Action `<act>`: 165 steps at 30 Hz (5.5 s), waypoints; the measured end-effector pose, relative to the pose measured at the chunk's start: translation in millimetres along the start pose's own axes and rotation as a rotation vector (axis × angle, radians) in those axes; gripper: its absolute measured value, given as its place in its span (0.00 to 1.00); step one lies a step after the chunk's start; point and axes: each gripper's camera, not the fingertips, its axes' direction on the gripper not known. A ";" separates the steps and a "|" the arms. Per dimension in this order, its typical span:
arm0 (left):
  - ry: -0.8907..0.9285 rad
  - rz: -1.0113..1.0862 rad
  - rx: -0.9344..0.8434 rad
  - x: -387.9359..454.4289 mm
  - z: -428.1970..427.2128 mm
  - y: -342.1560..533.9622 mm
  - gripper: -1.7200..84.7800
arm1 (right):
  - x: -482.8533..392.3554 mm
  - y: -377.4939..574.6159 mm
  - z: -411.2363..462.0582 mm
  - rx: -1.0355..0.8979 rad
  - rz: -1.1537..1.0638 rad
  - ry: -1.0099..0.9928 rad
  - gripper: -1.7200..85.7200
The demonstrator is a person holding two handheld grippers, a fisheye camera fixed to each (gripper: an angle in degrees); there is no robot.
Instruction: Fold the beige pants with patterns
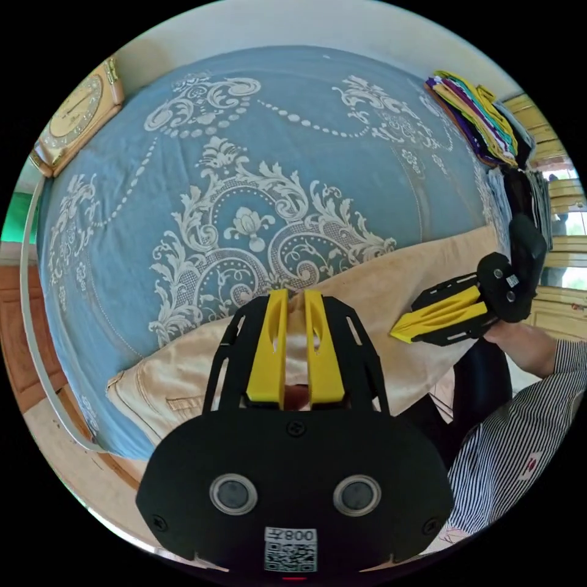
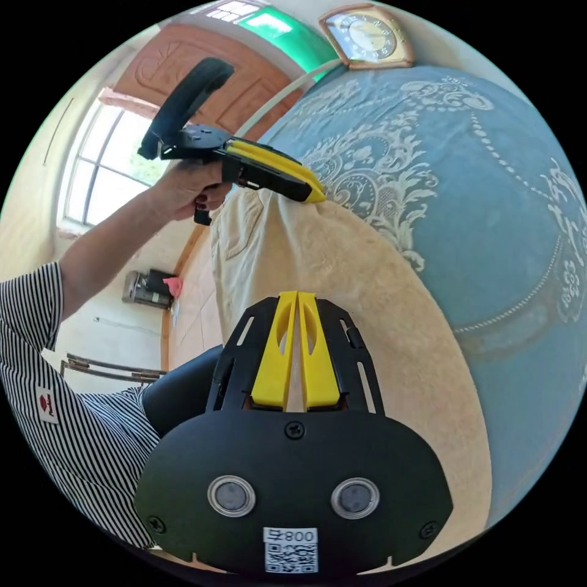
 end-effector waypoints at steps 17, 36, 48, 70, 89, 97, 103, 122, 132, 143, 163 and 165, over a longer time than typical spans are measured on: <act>-0.028 -0.031 0.379 -30.7 -25.0 163.9 0.02 | 106.9 -66.2 43.8 0.083 -0.244 0.097 0.06; -0.047 -0.060 0.546 -76.5 -34.4 205.6 0.02 | 207.1 -120.1 129.4 -0.047 -0.302 0.188 0.02; -0.082 -0.109 0.343 -119.4 32.9 146.4 0.02 | 335.1 -148.4 162.6 -0.143 -0.048 0.100 0.02; -0.111 -0.111 0.447 -125.3 25.3 134.0 0.02 | 341.0 -138.5 143.9 -0.039 -0.064 0.212 0.03; -0.111 -0.130 0.391 -143.7 47.9 76.1 0.03 | 300.1 -8.8 85.5 0.033 0.046 0.313 0.02; 0.099 -0.133 0.350 -188.4 51.5 68.4 0.12 | 293.5 -3.5 32.2 0.155 0.057 0.263 0.05; 0.033 -0.023 0.363 -186.6 37.3 71.6 0.07 | 288.1 0.5 28.5 0.110 0.066 0.216 0.09; 0.061 -0.038 0.546 -159.7 28.5 97.4 0.04 | 180.5 7.3 7.2 0.115 0.029 0.413 0.03; 0.072 -0.011 0.470 -127.6 44.5 97.7 0.02 | 138.6 13.5 6.0 0.110 0.058 0.353 0.02; 0.081 0.070 0.337 -73.4 69.2 94.6 0.02 | 79.8 18.8 4.9 0.058 0.097 0.399 0.02; -0.260 -0.650 0.423 -146.1 31.5 202.3 0.02 | -46.0 -108.8 31.8 0.023 -0.056 0.308 0.02; -0.241 -0.613 0.474 -123.4 28.5 209.0 0.02 | -62.7 -101.1 21.5 0.059 -0.065 0.342 0.02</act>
